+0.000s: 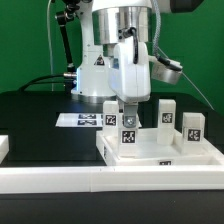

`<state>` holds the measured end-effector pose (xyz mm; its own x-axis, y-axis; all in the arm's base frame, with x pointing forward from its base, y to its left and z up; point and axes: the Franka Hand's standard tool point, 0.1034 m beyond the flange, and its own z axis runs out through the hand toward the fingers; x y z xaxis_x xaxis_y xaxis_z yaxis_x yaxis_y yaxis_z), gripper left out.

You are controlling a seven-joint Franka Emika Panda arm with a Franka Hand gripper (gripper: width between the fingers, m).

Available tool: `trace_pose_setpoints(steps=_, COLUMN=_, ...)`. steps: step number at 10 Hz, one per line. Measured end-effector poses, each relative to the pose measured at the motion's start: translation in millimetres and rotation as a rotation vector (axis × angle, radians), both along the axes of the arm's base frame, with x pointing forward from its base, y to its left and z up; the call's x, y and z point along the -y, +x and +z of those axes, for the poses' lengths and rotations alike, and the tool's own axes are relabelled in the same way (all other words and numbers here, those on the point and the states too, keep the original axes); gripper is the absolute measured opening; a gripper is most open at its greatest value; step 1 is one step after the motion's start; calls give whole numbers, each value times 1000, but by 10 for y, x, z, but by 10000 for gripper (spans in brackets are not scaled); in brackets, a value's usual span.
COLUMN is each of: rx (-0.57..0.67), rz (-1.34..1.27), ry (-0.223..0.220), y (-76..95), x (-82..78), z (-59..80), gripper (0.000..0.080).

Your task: Assemble square table

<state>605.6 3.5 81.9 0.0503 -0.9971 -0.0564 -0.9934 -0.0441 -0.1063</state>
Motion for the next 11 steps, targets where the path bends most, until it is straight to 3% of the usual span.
trace_pose_setpoints(steps=1, rx=0, rz=35, ry=-4, y=-3, x=-8, z=-8, gripper=560)
trace_pose_setpoints(steps=2, rx=1, rz=104, ry=-13, y=-11, x=-45, z=-17, gripper=630)
trace_pose_setpoints(steps=6, rx=28, rz=541, ry=-61, y=4, x=-104, z=0, gripper=646)
trace_pose_setpoints(steps=11, rx=45, rz=903, ry=-104, y=2, x=-52, z=-7, gripper=648)
